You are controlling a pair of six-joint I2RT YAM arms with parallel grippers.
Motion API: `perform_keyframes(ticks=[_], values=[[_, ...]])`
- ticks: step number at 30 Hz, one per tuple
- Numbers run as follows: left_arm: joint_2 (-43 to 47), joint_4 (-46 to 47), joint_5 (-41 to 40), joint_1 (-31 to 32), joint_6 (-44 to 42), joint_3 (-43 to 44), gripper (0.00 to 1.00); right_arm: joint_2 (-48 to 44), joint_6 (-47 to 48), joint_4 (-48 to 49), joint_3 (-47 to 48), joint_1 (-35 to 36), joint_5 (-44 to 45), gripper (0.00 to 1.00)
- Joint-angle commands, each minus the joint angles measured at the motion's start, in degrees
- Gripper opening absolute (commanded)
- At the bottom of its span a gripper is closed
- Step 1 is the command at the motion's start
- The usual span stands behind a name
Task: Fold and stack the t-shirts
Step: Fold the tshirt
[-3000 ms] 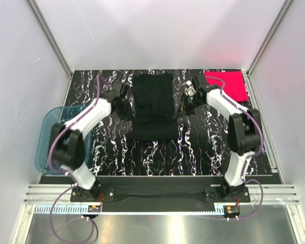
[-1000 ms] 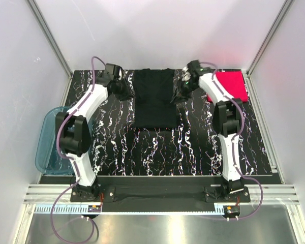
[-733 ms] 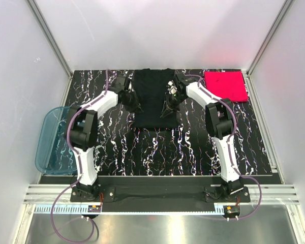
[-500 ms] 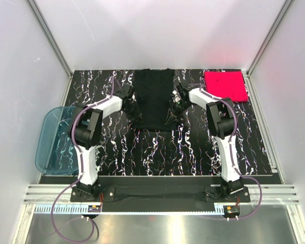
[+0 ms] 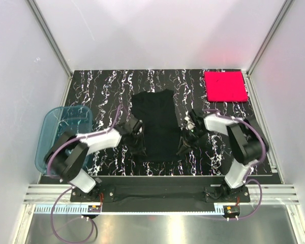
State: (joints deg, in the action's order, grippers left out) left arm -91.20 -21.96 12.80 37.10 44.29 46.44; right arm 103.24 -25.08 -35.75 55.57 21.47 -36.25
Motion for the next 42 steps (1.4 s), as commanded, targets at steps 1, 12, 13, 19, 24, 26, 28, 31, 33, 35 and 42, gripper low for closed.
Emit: perform_keyframes(ticks=[1, 12, 13, 19, 24, 26, 28, 31, 33, 35, 42], values=[[9.67, -6.6, -2.6, 2.45, 3.43, -9.16, 0.18, -12.25, -2.43, 1.21, -7.04, 0.59, -1.19, 0.28], [15.97, -13.72, -8.49, -3.95, -5.79, 2.95, 0.69, -6.76, 3.72, -1.96, 6.82, 0.15, 2.59, 0.61], [14.92, -13.55, -8.66, -5.01, -7.45, 4.0, 0.7, -5.78, 3.9, -1.35, 7.61, 0.15, 2.33, 0.61], [5.87, -12.41, -7.27, -11.17, -14.92, 7.88, 0.7, 0.38, 6.01, -1.26, 10.87, 0.15, 2.85, 0.61], [1.73, -9.86, -5.59, -11.88, -17.66, 9.11, 0.64, 2.84, 7.5, -1.34, 11.4, 0.15, 4.17, 0.61], [0.15, -8.72, -5.33, -12.31, -18.19, 9.11, 0.61, 3.37, 7.59, -1.26, 11.93, 0.15, 3.99, 0.61], [-0.73, -7.85, -4.63, -12.67, -18.36, 9.2, 0.56, 3.72, 7.33, -0.56, 12.19, 0.15, 3.82, 0.59], [-2.05, -7.4, -3.92, -13.11, -18.45, 9.46, 0.48, 4.77, 6.89, -0.11, 13.16, 0.23, 2.68, 0.55], [-2.06, -6.96, -3.39, -13.28, -18.45, 9.38, 0.43, 5.3, 6.97, -0.11, 13.86, 0.15, 2.24, 0.44], [-1.7, -6.52, -3.57, -13.46, -18.1, 9.38, 0.39, 5.39, 6.89, -0.02, 14.39, 0.15, 1.71, 0.33], [-1.53, -6.86, -4.43, -14.16, -17.49, 9.81, 0.05, 6.1, 6.1, 1.03, 15.0, 0.23, 0.39, 0.04]])
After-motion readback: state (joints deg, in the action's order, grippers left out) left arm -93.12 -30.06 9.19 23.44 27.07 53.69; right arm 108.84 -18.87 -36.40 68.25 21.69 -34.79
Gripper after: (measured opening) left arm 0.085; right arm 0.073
